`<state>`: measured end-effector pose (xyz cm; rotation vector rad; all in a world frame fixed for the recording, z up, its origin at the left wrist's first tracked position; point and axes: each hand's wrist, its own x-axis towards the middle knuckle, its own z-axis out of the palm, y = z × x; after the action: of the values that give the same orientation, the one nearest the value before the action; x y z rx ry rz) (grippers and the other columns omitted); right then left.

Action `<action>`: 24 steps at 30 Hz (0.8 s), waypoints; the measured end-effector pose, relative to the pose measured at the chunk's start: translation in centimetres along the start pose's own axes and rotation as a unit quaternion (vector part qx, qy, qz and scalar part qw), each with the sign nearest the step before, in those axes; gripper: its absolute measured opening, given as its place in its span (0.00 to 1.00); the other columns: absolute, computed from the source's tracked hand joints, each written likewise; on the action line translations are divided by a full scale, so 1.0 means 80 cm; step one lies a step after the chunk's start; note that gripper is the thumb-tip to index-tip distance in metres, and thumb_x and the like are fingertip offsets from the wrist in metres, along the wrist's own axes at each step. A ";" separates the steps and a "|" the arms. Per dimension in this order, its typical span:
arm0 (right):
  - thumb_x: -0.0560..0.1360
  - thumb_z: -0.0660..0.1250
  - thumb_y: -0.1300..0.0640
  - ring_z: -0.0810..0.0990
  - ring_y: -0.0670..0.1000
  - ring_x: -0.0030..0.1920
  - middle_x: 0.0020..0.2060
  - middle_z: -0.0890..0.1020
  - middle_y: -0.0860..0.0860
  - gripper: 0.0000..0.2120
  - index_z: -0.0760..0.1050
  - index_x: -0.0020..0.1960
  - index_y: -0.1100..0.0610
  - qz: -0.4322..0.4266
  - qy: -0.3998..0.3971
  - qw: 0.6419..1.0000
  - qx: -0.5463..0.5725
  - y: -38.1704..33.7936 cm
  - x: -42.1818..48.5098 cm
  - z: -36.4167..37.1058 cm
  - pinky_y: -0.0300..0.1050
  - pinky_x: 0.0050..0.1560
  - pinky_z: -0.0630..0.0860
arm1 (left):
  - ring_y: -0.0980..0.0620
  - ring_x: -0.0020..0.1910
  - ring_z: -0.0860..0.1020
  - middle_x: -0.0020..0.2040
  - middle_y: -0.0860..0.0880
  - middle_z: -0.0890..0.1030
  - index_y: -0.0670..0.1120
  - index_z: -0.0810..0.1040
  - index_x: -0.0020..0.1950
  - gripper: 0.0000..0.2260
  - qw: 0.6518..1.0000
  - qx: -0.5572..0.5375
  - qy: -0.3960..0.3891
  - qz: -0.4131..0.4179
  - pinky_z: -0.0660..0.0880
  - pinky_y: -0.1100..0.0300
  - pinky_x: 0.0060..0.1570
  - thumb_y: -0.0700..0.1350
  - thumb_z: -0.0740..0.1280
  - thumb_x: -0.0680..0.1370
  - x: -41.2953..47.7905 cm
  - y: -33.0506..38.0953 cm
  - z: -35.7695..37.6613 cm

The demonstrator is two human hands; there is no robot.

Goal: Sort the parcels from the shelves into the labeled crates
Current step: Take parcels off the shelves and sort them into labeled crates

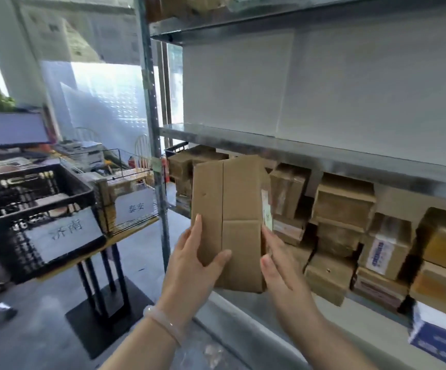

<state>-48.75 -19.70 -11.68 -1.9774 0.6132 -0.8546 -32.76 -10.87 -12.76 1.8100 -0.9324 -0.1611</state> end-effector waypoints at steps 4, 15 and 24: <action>0.71 0.38 0.26 0.34 0.30 0.71 0.65 0.40 0.17 0.21 0.46 0.64 0.19 -0.031 -0.074 0.989 -0.128 -0.009 0.032 0.068 0.44 0.74 0.39 | 0.53 0.69 0.62 0.73 0.56 0.57 0.70 0.46 0.76 0.61 0.997 -0.014 0.011 -0.076 0.69 0.54 0.65 0.81 0.67 0.48 0.011 -0.032 -0.042; 0.76 0.45 0.33 0.41 0.35 0.74 0.71 0.59 0.29 0.25 0.61 0.72 0.32 -0.230 -0.117 0.955 -0.149 -0.005 0.177 0.167 0.51 0.76 0.41 | 0.51 0.66 0.70 0.74 0.51 0.62 0.72 0.54 0.73 0.56 0.967 -0.153 0.131 -0.158 0.77 0.52 0.57 0.68 0.78 0.50 0.104 -0.112 -0.093; 0.74 0.72 0.48 0.68 0.44 0.67 0.60 0.63 0.29 0.30 0.61 0.68 0.32 -0.071 -0.113 0.989 0.070 0.036 0.335 0.209 0.46 0.64 0.69 | 0.40 0.61 0.79 0.71 0.46 0.72 0.73 0.55 0.74 0.54 0.930 -0.287 0.143 -0.181 0.78 0.41 0.58 0.61 0.81 0.55 0.185 -0.149 -0.128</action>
<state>-19.13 -30.90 -11.71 -1.9713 0.2774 -0.7246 -11.21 -11.32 -13.69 1.3841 -0.2859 -0.3515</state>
